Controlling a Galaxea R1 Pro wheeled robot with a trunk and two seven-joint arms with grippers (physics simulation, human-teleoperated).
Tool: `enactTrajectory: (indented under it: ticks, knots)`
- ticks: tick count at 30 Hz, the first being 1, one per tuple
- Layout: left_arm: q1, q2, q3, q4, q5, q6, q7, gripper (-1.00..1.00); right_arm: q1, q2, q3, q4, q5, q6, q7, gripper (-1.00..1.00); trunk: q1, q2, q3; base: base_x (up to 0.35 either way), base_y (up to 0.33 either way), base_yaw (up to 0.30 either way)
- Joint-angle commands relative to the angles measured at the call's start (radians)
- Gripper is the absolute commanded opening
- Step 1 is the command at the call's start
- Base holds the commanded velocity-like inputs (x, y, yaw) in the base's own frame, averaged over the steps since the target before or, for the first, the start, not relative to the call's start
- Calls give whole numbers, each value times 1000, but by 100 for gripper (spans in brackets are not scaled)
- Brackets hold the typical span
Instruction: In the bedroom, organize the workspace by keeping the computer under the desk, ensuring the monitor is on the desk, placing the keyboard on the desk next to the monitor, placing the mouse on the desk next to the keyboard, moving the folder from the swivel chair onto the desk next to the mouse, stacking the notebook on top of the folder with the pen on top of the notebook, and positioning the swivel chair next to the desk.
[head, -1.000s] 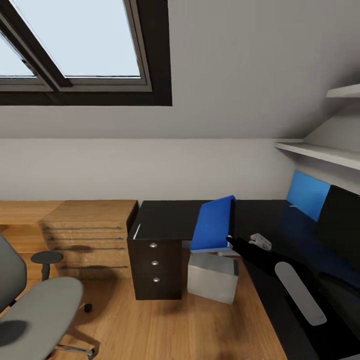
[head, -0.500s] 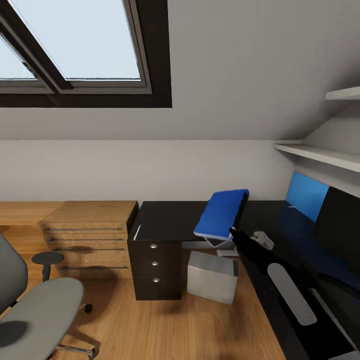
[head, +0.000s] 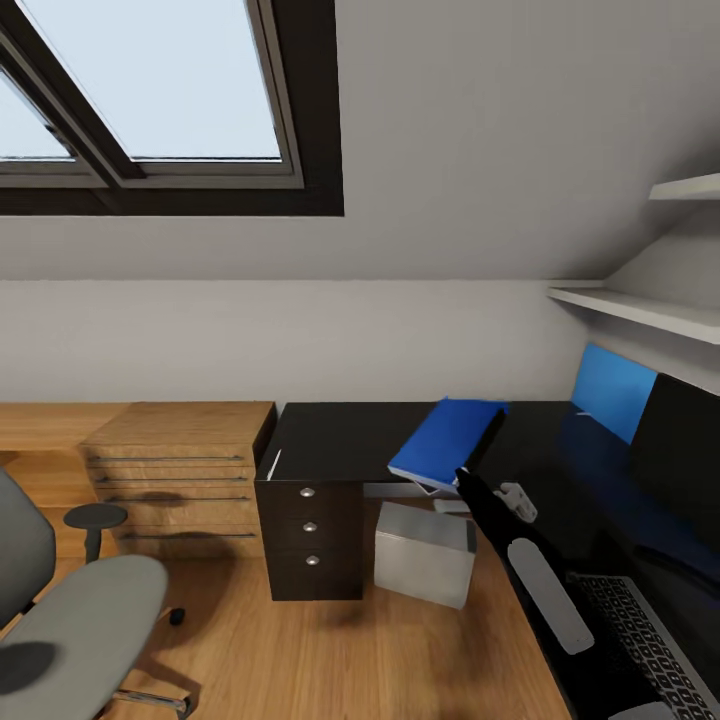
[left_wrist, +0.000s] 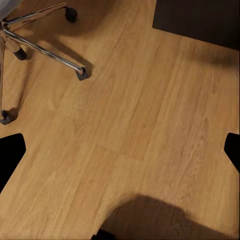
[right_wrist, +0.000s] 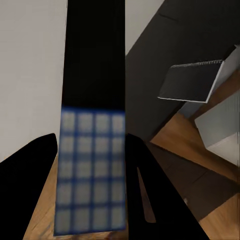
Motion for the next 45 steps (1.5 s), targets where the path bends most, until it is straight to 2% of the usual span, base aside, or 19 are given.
enactTrajectory:
  ticks: [1,8,14,19,30,35,45]
  knots:
    - [-1,-5,-8,-2,7,-4,8,100,-7,-7,-4,-7,-10,8,-13,-100,0,-2,-2,0,0,0]
    - [-1,-7,-8,4,11,-39,7,100,-13,-46,-43,-47,-36,47,-18,-100,0,-2,-2,0,0,0]
    - [-1,-7,-9,5,12,-72,9,100,-14,-78,-42,-48,-61,81,-20,-100,0,-2,-2,0,0,0]
    - [-1,-7,-9,5,12,-98,9,100,-14,-77,-41,-31,-63,109,-18,-100,0,-2,-2,0,0,-37]
    - [-1,-7,-9,5,12,-99,9,100,-14,-77,-41,25,-63,172,-15,-100,0,-2,-2,0,0,-240]
    - [-1,-7,-9,5,12,-99,9,100,-14,-77,-41,28,-60,175,-16,-100,0,-2,-2,0,0,-224]
    - [-1,-7,-9,7,13,-99,8,100,-14,-78,-41,28,-61,175,-16,-100,0,-2,-2,36,15,-20]
